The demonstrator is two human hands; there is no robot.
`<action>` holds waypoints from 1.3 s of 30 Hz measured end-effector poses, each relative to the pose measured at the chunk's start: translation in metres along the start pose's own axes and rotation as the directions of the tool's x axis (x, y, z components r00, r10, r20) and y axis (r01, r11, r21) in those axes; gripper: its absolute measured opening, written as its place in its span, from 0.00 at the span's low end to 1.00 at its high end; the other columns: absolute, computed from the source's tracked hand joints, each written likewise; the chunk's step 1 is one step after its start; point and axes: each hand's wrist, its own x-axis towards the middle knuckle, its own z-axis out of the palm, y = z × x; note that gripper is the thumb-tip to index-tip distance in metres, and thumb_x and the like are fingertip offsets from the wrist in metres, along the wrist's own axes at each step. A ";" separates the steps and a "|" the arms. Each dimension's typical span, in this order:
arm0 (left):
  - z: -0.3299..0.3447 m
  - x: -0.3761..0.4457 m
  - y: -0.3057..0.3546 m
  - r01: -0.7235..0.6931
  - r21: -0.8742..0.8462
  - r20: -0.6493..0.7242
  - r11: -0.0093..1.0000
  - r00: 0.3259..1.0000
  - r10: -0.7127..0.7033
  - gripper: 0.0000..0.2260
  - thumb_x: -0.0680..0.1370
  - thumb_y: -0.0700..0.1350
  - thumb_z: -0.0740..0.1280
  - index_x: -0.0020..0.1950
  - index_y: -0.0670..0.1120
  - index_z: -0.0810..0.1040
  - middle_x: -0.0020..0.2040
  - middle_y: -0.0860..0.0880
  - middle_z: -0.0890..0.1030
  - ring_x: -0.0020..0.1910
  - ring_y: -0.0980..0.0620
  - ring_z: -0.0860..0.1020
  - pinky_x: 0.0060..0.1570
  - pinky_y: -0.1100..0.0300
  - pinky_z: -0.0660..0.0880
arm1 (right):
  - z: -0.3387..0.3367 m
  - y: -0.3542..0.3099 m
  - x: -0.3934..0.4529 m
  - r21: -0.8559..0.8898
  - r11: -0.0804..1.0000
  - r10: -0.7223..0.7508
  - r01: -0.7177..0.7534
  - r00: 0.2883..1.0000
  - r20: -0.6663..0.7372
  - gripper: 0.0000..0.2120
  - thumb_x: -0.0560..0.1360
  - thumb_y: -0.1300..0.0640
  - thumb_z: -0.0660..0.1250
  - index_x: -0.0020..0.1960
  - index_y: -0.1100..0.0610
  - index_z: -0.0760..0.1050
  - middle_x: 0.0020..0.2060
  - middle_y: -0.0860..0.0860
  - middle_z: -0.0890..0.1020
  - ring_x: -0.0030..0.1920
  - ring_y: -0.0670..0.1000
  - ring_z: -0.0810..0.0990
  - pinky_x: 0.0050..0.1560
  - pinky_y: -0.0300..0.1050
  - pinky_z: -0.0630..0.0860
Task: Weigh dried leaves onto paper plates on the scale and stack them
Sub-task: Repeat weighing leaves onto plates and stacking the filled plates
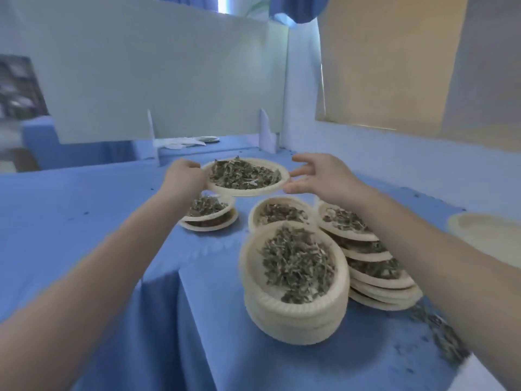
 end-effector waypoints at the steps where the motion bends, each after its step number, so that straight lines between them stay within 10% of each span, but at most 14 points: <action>1: -0.003 0.014 -0.010 0.012 -0.007 -0.022 1.000 1.000 -0.012 0.15 0.72 0.28 0.55 0.33 0.47 0.63 0.38 0.45 0.64 0.40 0.51 0.60 0.32 0.58 0.50 | 0.012 -0.003 0.019 -0.023 1.000 -0.004 0.005 1.000 0.008 0.35 0.68 0.58 0.76 0.72 0.58 0.65 0.62 0.56 0.78 0.59 0.50 0.78 0.56 0.38 0.69; 7: 0.002 0.078 -0.074 0.142 0.143 -0.208 0.980 0.972 -0.111 0.14 0.77 0.35 0.57 0.31 0.42 0.65 0.30 0.42 0.65 0.33 0.42 0.63 0.28 0.55 0.58 | 0.090 -0.014 0.124 -0.229 0.973 0.061 -0.009 0.974 0.218 0.28 0.77 0.65 0.62 0.75 0.59 0.59 0.68 0.57 0.70 0.63 0.57 0.73 0.59 0.47 0.72; 15: 0.037 0.116 -0.155 0.232 0.280 -0.199 0.932 0.963 -0.180 0.12 0.79 0.39 0.58 0.60 0.37 0.73 0.59 0.37 0.77 0.60 0.39 0.73 0.54 0.52 0.68 | 0.165 0.012 0.169 -0.520 0.853 0.235 0.041 0.860 0.453 0.15 0.74 0.67 0.55 0.59 0.67 0.70 0.59 0.63 0.75 0.57 0.60 0.76 0.56 0.52 0.74; 25: 0.034 0.116 -0.140 0.168 0.510 -0.058 0.844 0.985 -0.161 0.17 0.80 0.41 0.53 0.68 0.40 0.67 0.69 0.40 0.67 0.69 0.43 0.64 0.64 0.56 0.57 | 0.144 -0.017 0.163 -0.617 0.784 0.228 0.068 0.893 0.387 0.20 0.80 0.65 0.52 0.70 0.68 0.62 0.69 0.62 0.67 0.68 0.61 0.68 0.66 0.54 0.67; 32: 0.039 0.063 -0.063 -0.025 0.337 0.083 0.941 0.997 -0.003 0.21 0.78 0.39 0.55 0.72 0.45 0.66 0.72 0.47 0.67 0.71 0.43 0.61 0.69 0.53 0.58 | 0.103 -0.047 0.118 -0.562 0.824 0.168 0.066 0.920 0.354 0.22 0.79 0.66 0.51 0.73 0.66 0.58 0.71 0.62 0.66 0.70 0.61 0.66 0.67 0.56 0.67; 39: 0.081 -0.004 0.040 -0.313 0.168 0.285 0.935 0.923 0.258 0.21 0.77 0.38 0.57 0.70 0.50 0.69 0.56 0.49 0.79 0.45 0.52 0.76 0.36 0.64 0.66 | 0.011 -0.046 0.042 -0.491 0.871 0.102 0.006 0.976 0.192 0.22 0.79 0.62 0.55 0.73 0.61 0.59 0.67 0.58 0.71 0.64 0.57 0.72 0.58 0.46 0.70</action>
